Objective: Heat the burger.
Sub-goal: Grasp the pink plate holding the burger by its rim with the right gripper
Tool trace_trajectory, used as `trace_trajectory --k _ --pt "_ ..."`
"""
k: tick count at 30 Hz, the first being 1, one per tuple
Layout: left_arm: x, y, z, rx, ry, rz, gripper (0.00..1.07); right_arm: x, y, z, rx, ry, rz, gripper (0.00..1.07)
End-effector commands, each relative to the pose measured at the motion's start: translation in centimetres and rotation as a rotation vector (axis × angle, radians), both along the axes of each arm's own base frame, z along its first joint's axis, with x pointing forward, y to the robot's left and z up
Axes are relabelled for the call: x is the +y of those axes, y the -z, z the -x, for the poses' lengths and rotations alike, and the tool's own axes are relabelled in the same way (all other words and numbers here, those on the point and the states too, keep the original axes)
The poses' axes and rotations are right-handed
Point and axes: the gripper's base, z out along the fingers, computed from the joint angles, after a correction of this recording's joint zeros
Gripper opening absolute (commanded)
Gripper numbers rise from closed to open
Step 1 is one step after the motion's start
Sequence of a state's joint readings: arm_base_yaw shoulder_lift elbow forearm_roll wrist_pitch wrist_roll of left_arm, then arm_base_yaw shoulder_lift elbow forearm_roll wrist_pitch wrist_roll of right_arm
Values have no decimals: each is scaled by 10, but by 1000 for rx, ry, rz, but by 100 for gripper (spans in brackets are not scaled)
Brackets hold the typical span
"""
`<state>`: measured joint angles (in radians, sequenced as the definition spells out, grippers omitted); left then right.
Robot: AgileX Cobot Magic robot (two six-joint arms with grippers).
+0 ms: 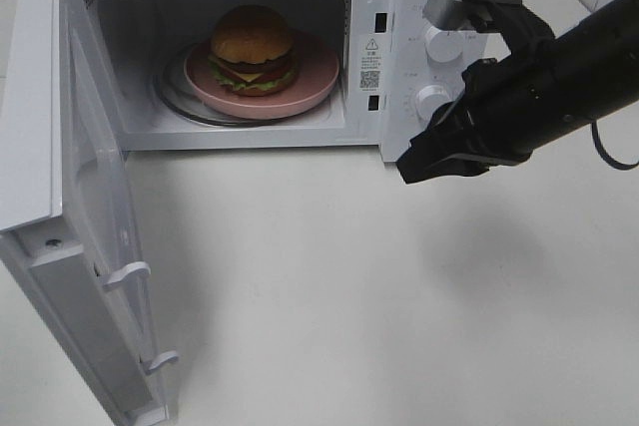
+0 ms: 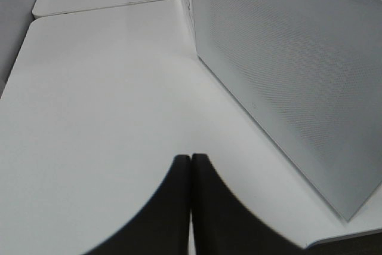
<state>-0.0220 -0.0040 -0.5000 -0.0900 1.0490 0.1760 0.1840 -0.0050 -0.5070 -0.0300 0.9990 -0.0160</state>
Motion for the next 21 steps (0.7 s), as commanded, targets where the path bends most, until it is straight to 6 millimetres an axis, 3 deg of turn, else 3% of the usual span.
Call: trace_trajectory --k 1,21 --pt "0 0 3 -32 2 9 0 -1 1 3 -18 -4 6 62" --pt "0 0 3 -32 2 9 0 -1 1 3 -18 -4 6 62"
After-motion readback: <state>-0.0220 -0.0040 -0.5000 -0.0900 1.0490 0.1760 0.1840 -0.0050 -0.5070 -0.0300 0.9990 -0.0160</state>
